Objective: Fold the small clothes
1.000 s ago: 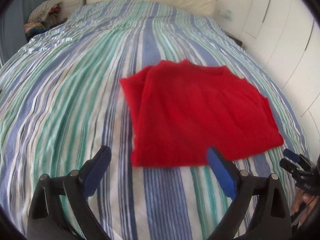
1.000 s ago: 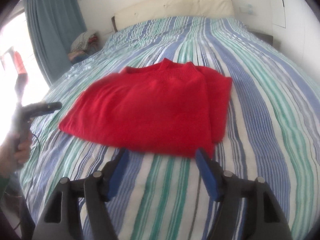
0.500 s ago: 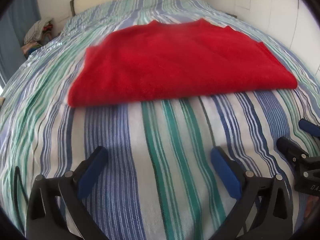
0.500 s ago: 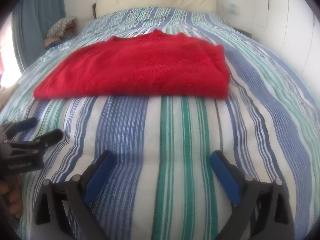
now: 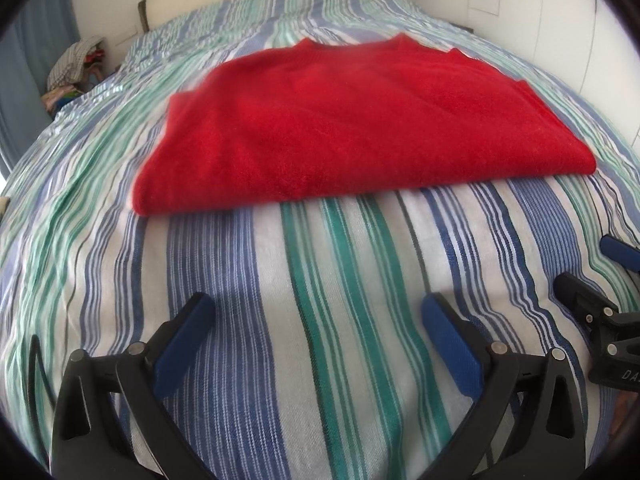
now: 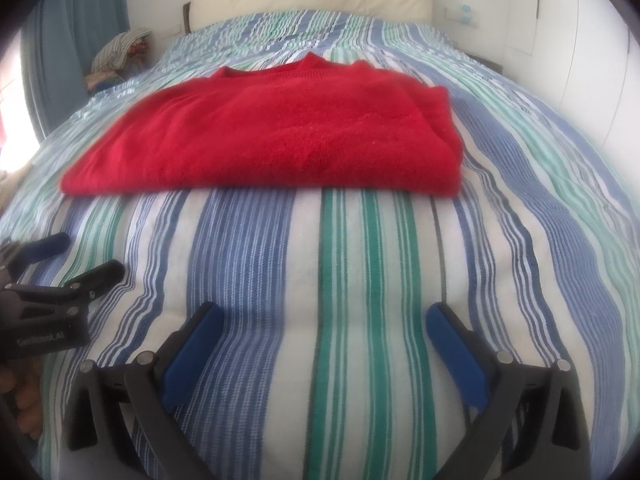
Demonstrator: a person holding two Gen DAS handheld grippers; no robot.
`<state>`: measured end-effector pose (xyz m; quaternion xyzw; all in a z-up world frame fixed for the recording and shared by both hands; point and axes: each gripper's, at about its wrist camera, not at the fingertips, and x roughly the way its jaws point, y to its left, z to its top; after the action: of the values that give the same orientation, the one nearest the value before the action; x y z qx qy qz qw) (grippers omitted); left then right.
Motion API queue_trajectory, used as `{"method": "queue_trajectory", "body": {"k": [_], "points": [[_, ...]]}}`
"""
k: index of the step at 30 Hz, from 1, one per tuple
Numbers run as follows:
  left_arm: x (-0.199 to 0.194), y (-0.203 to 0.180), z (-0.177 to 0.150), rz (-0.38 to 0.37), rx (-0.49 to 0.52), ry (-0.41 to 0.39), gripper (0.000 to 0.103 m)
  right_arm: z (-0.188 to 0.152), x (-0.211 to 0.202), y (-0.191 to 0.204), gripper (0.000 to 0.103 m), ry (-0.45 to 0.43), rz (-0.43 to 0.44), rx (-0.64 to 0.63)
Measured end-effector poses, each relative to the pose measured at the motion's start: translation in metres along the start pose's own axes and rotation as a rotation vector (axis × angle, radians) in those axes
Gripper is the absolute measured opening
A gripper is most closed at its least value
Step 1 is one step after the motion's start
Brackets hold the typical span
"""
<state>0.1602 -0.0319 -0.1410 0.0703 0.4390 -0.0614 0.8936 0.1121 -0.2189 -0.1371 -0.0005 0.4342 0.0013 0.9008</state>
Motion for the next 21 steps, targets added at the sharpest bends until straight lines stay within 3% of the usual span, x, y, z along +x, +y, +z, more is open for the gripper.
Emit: {"method": "queue_trajectory", "body": {"k": [21], "points": [[-0.0004, 0.0002, 0.0002, -0.001, -0.001, 0.0, 0.103, 0.0013, -0.0004, 0.0014, 0.101, -0.001, 0.001, 0.001]]}}
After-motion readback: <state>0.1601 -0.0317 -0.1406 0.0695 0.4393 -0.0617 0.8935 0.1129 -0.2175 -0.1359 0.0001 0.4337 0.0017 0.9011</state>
